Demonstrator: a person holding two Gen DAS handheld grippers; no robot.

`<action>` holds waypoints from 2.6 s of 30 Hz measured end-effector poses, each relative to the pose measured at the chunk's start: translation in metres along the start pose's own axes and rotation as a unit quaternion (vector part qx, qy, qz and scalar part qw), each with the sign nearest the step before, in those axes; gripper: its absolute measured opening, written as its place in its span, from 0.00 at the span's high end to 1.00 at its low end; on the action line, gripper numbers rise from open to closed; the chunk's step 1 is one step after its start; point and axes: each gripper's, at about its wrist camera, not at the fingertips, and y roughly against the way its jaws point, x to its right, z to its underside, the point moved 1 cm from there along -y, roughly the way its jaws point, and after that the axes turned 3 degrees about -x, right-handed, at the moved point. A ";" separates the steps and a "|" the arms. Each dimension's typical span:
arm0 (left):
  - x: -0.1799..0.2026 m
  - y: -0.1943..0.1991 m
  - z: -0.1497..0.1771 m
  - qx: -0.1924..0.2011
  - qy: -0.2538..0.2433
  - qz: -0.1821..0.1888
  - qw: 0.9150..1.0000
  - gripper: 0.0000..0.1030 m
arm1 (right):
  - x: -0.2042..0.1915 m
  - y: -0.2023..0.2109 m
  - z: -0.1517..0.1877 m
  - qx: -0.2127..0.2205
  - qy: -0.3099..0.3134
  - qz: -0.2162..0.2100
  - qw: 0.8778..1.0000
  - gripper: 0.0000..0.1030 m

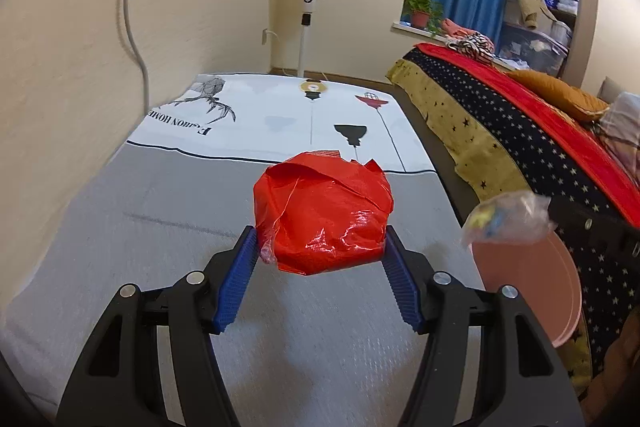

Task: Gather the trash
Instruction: 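Carry the clear bag and red wrapper over the pink bin and open both tools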

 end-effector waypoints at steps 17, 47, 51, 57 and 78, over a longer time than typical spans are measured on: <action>0.022 0.010 0.007 0.006 -0.029 0.018 0.999 0.41 | 0.017 0.037 -0.005 0.032 -0.001 0.027 0.999 0.97; 0.140 -0.016 0.015 0.006 -0.104 0.139 0.985 0.41 | 0.100 0.078 -0.022 0.068 -0.069 0.129 0.987 0.97; 0.151 -0.020 0.018 0.002 -0.113 0.151 0.982 0.41 | 0.106 0.078 -0.023 0.066 -0.075 0.138 0.985 0.97; 0.164 -0.025 0.022 -0.005 -0.125 0.164 0.979 0.41 | 0.115 0.077 -0.022 0.064 -0.085 0.147 0.983 0.97; 0.169 -0.030 0.024 -0.027 -0.133 0.194 0.972 0.26 | 0.128 0.081 -0.019 0.056 -0.112 0.175 0.977 0.47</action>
